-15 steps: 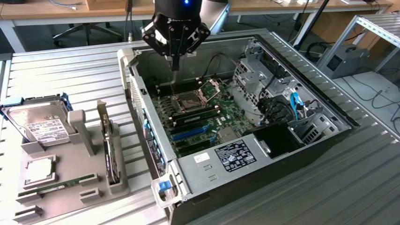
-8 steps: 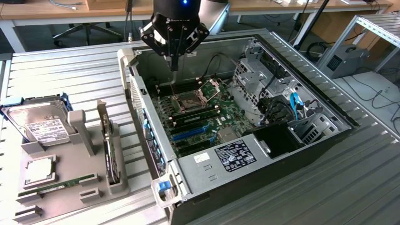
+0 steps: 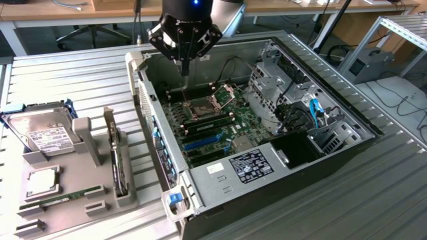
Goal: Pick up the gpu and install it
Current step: 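Reach for the gpu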
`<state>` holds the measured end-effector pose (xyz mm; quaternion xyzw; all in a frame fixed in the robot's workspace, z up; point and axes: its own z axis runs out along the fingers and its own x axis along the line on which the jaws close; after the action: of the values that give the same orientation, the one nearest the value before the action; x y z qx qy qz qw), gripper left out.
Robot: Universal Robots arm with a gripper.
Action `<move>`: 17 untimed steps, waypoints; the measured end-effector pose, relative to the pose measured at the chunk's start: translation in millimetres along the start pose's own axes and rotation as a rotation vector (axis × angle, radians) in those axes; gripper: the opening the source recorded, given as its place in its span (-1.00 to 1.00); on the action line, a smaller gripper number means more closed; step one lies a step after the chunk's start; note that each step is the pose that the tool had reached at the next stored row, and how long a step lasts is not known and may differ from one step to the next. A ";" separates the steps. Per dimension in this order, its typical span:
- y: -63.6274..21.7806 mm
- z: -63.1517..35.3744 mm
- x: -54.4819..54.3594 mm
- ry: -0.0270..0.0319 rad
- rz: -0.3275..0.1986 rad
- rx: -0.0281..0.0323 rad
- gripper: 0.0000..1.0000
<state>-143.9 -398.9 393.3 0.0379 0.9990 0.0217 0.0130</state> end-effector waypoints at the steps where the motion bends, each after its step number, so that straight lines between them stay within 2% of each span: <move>1: 0.0 0.0 0.3 0.0000 0.000 0.0001 -0.79; 17: -0.3 -0.1 4.6 0.0000 0.000 0.0000 -0.79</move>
<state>-148.5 -398.9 393.3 0.0379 0.9990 0.0217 0.0130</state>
